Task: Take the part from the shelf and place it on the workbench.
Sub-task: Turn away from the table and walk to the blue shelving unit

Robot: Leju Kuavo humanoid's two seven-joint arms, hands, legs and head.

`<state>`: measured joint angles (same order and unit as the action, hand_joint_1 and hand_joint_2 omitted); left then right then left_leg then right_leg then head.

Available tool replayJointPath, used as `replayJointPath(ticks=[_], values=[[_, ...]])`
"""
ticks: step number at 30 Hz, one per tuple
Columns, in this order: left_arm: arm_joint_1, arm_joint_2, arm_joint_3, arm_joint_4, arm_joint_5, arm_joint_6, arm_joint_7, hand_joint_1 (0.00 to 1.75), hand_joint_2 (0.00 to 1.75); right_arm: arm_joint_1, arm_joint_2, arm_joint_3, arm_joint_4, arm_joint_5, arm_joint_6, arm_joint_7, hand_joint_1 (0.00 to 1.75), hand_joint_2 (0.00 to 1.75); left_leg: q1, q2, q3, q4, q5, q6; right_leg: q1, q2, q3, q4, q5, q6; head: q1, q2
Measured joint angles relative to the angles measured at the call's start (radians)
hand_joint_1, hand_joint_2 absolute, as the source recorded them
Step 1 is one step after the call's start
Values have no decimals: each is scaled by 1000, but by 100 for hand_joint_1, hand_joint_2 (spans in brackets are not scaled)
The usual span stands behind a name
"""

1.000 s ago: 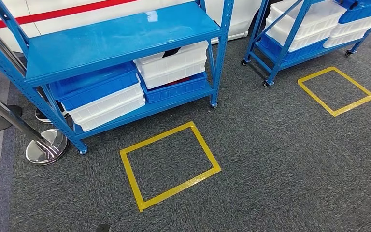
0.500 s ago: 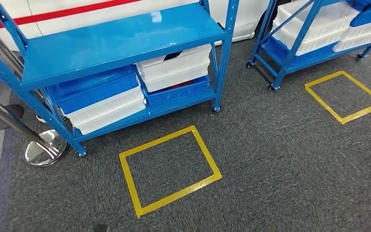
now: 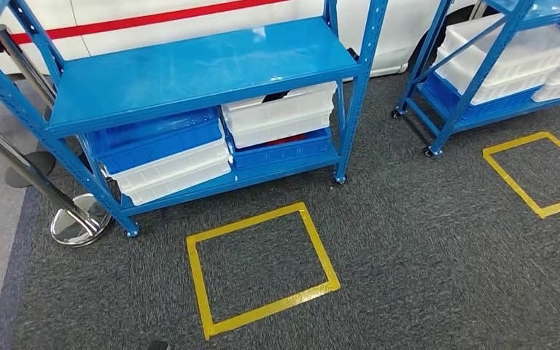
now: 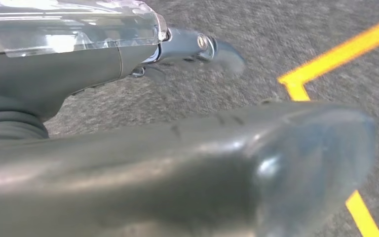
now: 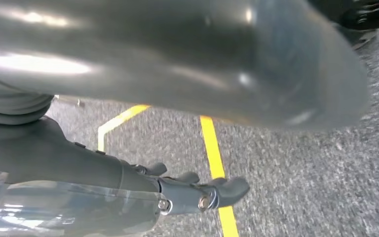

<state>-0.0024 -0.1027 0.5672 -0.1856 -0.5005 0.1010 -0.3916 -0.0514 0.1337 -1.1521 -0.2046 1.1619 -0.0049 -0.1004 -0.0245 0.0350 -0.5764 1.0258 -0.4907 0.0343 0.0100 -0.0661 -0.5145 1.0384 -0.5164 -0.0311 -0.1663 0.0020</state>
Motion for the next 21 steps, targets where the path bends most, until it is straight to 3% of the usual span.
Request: replayJointPath(ticks=[1,3,6,8,9,12,14,16,18,19,21], values=[[3,0,0,0,0,0,1,0,0,-3,0,0,0,-1,-1,0,0,0,3,-4,12,-13,13,3,-1,0,4,6,-1,6,0,0],[4,0,1,0,0,0,3,0,0,-4,-2,0,-1,3,-6,2,0,0,11,-15,35,-31,31,7,-6,24,-3,42,-18,19,0,0],[-3,-2,1,0,-1,0,6,0,0,-2,-3,0,-1,21,-13,7,0,0,17,-39,45,-37,31,5,-17,60,-92,194,-100,37,1,0],[-3,-5,1,0,-2,0,7,0,0,2,-5,1,-1,26,-12,9,0,0,21,-61,52,-36,23,0,-26,62,-143,252,-121,50,1,0],[-2,-6,1,0,-2,0,8,0,0,4,-7,1,-1,27,-12,11,0,0,24,-73,58,-35,18,-5,-30,63,-145,232,-103,55,1,0],[2,-10,1,0,-2,0,15,0,0,10,-11,1,-1,32,-9,21,0,0,36,-108,78,-28,-4,-26,-42,96,-95,59,17,66,1,0],[0,-12,1,0,-2,0,19,0,0,13,-13,2,-1,34,-7,27,0,0,38,-126,78,-23,-15,-41,-40,119,-84,9,48,51,1,0],[-1,-14,2,0,-2,-1,24,0,0,12,-15,2,-1,30,-7,30,0,0,38,-134,79,-17,-19,-52,-34,110,-82,10,43,27,0,0],[1,-14,2,0,-2,-1,28,0,0,13,-15,2,-2,22,-9,34,0,0,39,-104,72,11,-29,-61,-34,96,-69,6,41,12,0,0],[0,-14,2,0,-2,-1,30,0,0,14,-15,2,-2,18,-10,36,0,0,39,-83,53,47,-44,-64,-33,90,-61,5,37,5,0,0],[-2,-16,2,0,-3,-1,33,0,0,15,-16,2,-2,14,-12,41,0,0,39,-49,-23,176,-92,-70,-28,78,-51,3,27,-4,0,0]])
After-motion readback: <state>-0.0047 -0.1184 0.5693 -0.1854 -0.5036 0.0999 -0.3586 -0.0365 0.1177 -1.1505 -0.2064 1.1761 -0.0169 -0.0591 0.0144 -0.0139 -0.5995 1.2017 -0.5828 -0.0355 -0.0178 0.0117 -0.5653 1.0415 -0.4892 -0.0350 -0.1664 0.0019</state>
